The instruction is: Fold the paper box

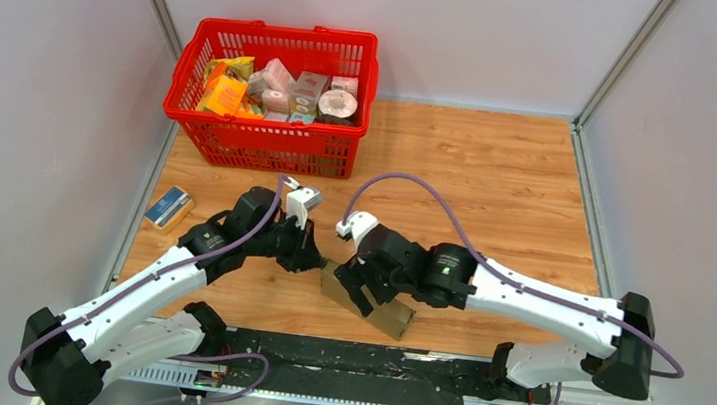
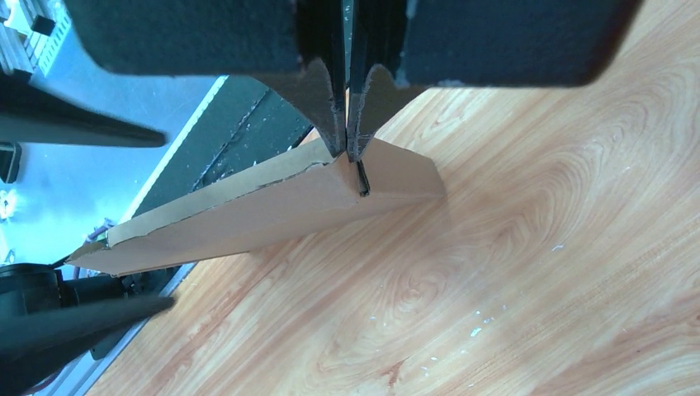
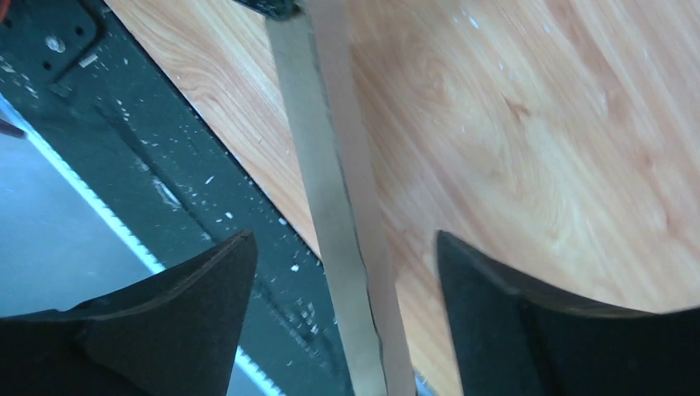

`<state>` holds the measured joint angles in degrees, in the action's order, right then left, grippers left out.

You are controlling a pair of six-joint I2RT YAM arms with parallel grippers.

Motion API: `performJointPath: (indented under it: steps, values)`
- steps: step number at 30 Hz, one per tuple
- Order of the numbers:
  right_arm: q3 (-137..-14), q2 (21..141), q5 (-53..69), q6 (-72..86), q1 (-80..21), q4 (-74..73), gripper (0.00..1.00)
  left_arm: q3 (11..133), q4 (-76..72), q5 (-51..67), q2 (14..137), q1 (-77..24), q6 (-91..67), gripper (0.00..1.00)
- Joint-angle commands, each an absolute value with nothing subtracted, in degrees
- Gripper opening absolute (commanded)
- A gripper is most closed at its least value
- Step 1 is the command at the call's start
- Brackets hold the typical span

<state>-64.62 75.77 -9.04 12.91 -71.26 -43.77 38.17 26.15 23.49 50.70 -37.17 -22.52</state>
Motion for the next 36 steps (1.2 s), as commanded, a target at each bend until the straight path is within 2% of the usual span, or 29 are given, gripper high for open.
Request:
performJointPath:
  steps: [1,3,5,11,12,13,15,22,24,27,36]
  values:
    - [-69.18,67.86,-11.43,31.44,-68.65,-57.28,0.86,38.85,26.37,22.33,50.54,-37.79,-21.53,0.05]
    - [-67.60,63.74,-9.59,38.80,-67.77,-62.11,0.87,38.58,26.37,22.15,50.45,-37.97,-21.71,0.04]
    - [-65.23,59.44,-7.83,43.48,-66.10,-65.38,0.84,38.23,26.28,22.06,50.54,-38.06,-21.88,0.04]
    - [-59.95,51.24,-3.96,52.73,-64.34,-64.95,0.56,38.32,26.54,21.89,50.89,-38.32,-22.24,0.03]
    - [-59.16,51.15,-3.78,52.73,-64.34,-64.69,0.46,38.23,26.46,21.97,50.89,-38.32,-22.32,0.02]
    - [-58.72,51.33,-3.26,52.47,-64.34,-64.34,0.43,38.15,26.54,21.97,50.89,-38.32,-22.41,0.03]
    - [-57.31,51.94,-1.32,52.12,-64.34,-62.85,0.40,38.32,26.54,22.50,51.15,-38.50,-22.59,0.02]
    - [-55.38,52.99,-1.14,50.54,-64.42,-62.23,0.42,39.20,27.51,22.41,50.89,-38.41,-22.32,0.01]
    - [-55.11,53.52,-1.14,50.54,-64.34,-61.18,0.40,39.64,27.68,22.85,50.98,-38.50,-22.59,0.02]
    - [-54.58,54.05,-1.14,51.06,-64.34,-60.03,0.33,40.08,28.30,22.85,50.63,-38.58,-22.68,0.01]
    - [-54.05,54.23,-3.07,51.94,-64.42,-59.94,0.26,39.73,28.74,22.76,49.39,-38.76,-22.94,0.01]
